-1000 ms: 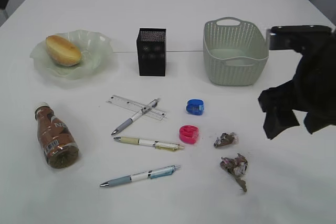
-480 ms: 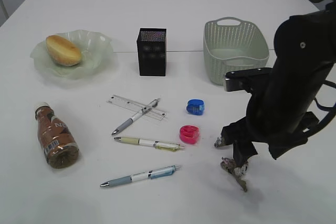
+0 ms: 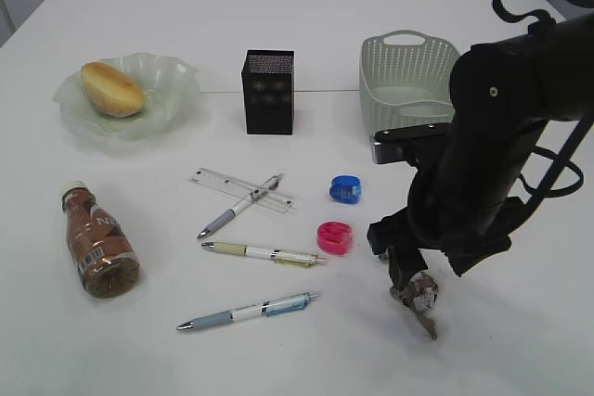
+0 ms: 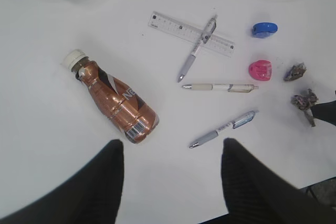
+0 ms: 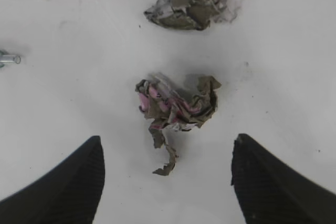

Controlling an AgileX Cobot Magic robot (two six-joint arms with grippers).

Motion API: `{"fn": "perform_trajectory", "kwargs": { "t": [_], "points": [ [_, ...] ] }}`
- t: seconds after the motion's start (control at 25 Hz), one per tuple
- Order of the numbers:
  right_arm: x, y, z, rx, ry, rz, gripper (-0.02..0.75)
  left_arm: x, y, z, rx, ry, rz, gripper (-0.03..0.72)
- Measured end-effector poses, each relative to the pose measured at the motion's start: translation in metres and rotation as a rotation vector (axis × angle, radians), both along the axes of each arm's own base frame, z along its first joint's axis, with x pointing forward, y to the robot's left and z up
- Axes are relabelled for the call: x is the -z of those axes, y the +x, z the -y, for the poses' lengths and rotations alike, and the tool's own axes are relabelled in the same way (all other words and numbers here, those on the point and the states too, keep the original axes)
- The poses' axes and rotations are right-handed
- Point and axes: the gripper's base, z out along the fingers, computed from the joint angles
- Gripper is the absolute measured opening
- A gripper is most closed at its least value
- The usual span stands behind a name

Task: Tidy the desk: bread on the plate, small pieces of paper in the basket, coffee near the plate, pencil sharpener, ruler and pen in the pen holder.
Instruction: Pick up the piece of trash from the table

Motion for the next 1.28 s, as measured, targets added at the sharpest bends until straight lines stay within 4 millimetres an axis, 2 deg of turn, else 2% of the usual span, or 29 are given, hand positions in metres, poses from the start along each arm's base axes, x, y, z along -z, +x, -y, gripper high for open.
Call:
{"fn": "perform_trajectory", "kwargs": {
  "t": [0.28,1.0,1.28],
  "points": [
    [0.003,0.004,-0.002,0.000,0.012,0.029,0.552,0.000,0.000,0.000,0.000,0.000,0.000,0.432],
    [0.040,0.014,-0.005,-0.017,-0.040,-0.036,0.552,0.000,0.000,0.000,0.000,0.000,0.000,0.432],
    [0.043,0.015,-0.005,-0.020,-0.045,-0.036,0.552,0.000,0.000,0.000,0.000,0.000,0.000,0.430]
  ]
}}
